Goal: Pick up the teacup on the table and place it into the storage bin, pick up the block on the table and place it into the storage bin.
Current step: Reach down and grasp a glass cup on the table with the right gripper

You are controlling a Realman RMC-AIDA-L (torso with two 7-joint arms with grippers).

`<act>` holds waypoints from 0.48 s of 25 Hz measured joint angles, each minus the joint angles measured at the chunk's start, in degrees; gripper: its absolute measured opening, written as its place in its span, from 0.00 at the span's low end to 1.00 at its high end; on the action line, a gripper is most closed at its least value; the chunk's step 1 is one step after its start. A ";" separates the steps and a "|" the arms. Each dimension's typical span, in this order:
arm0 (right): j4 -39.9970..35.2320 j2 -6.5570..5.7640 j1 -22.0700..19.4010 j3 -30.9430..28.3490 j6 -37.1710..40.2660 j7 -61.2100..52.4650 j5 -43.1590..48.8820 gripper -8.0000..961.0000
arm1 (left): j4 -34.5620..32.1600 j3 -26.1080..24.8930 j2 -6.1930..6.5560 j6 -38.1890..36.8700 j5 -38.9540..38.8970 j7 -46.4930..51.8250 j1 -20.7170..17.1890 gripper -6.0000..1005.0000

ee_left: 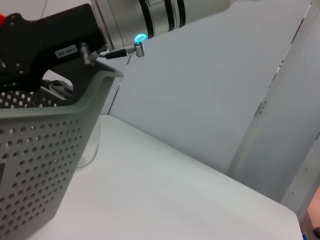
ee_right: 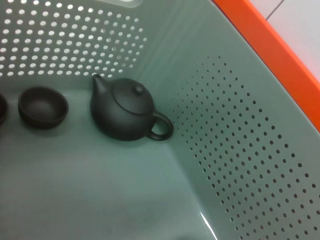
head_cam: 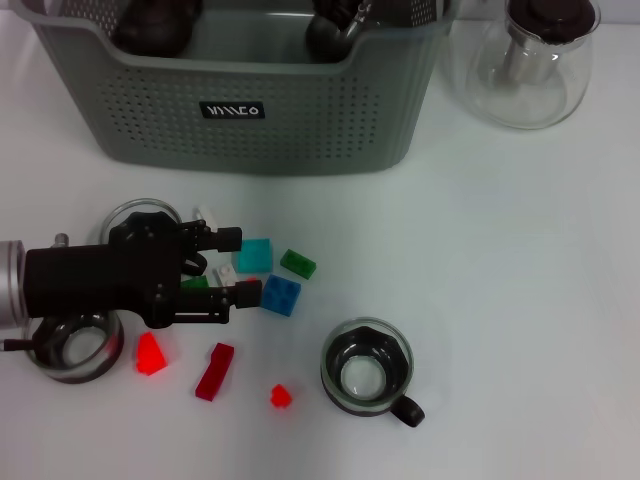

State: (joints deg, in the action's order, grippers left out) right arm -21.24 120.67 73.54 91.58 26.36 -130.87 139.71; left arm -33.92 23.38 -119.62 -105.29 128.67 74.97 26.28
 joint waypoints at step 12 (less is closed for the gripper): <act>-8.76 -0.38 -2.84 -4.93 0.84 -1.88 -0.25 0.48 | 0.00 0.00 0.13 -0.23 0.00 0.10 -0.15 0.84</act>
State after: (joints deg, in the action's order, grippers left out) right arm -30.00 120.29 70.69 86.64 27.20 -132.75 139.46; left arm -33.92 23.37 -119.49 -105.52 128.67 75.07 26.12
